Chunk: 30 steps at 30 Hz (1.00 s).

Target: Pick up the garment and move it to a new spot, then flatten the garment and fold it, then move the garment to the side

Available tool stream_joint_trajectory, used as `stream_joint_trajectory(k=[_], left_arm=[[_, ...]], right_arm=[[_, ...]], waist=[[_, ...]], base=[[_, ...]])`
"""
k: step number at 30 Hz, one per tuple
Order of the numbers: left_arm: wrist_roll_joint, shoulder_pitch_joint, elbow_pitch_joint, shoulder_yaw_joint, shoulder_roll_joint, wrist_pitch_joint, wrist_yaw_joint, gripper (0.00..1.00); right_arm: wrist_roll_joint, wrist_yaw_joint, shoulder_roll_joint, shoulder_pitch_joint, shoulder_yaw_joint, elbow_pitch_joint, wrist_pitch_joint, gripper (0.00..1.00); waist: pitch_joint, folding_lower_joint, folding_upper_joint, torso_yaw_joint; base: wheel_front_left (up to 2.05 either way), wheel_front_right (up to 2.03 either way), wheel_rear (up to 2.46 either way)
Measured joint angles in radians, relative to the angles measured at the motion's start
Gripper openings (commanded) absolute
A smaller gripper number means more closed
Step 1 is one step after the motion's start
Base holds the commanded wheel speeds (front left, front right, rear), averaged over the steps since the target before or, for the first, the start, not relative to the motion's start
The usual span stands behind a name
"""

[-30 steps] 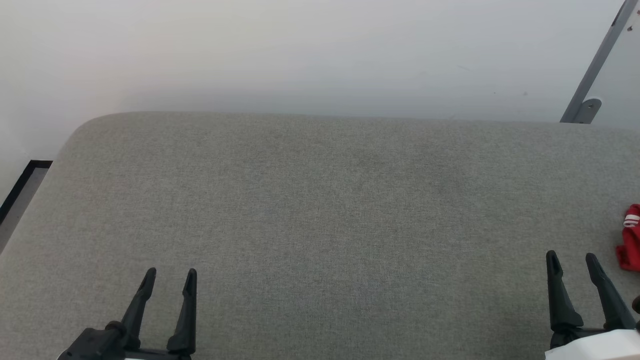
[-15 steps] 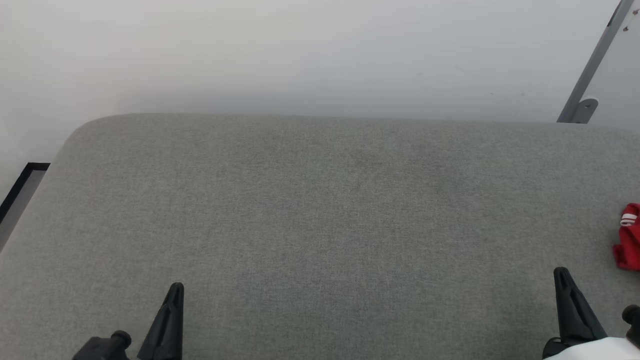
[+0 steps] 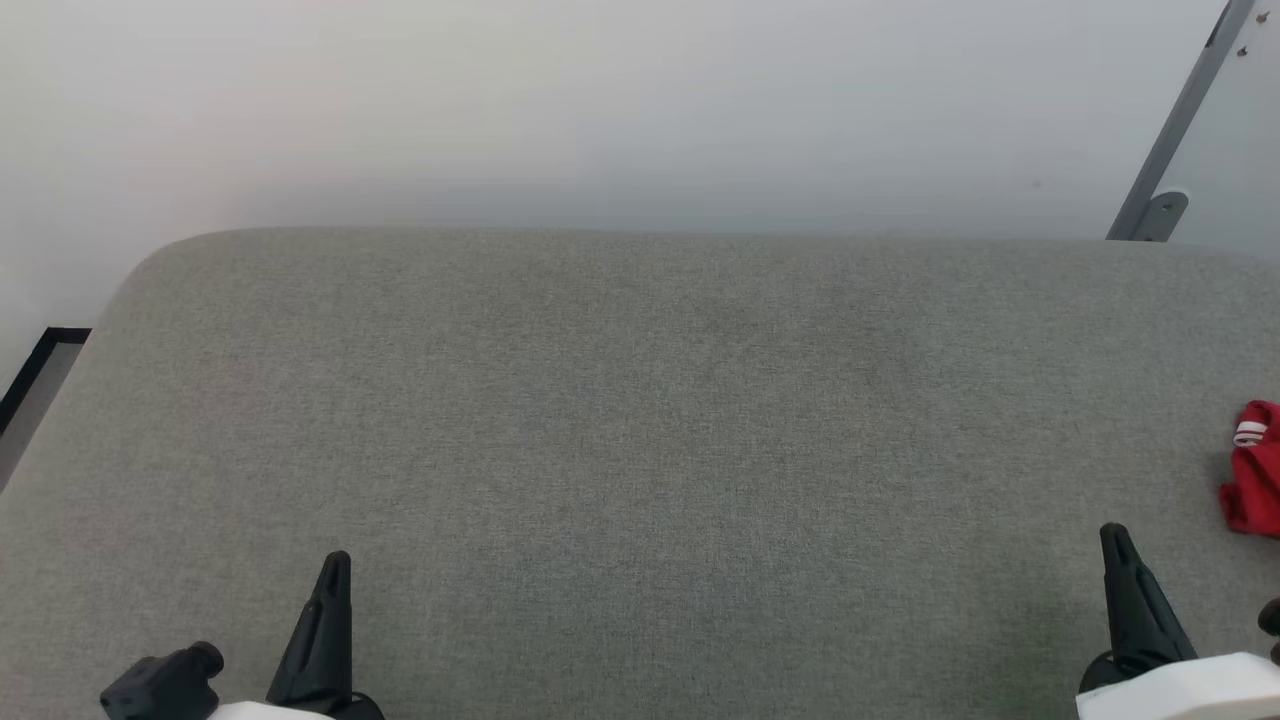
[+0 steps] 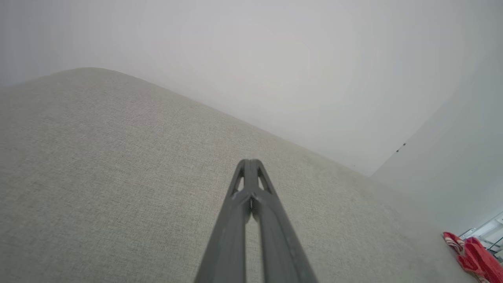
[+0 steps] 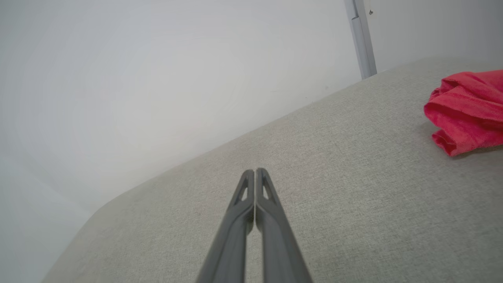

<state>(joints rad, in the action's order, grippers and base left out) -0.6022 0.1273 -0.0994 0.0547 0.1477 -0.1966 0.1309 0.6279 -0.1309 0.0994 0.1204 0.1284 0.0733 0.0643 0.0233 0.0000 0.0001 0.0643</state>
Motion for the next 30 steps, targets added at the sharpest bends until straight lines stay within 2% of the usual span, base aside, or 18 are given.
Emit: stream_joint_trajectory(k=[30], left_arm=[[-0.405, -0.086, -0.055, -0.041, -0.021, 0.1, 0.0, 0.0]], right_arm=[[0.375, 0.0, -0.018, -0.086, -0.004, 0.065, -0.067, 0.0]], waist=[[-0.007, 0.0, 0.0, -0.018]], base=[[0.0, 0.0, 0.0]])
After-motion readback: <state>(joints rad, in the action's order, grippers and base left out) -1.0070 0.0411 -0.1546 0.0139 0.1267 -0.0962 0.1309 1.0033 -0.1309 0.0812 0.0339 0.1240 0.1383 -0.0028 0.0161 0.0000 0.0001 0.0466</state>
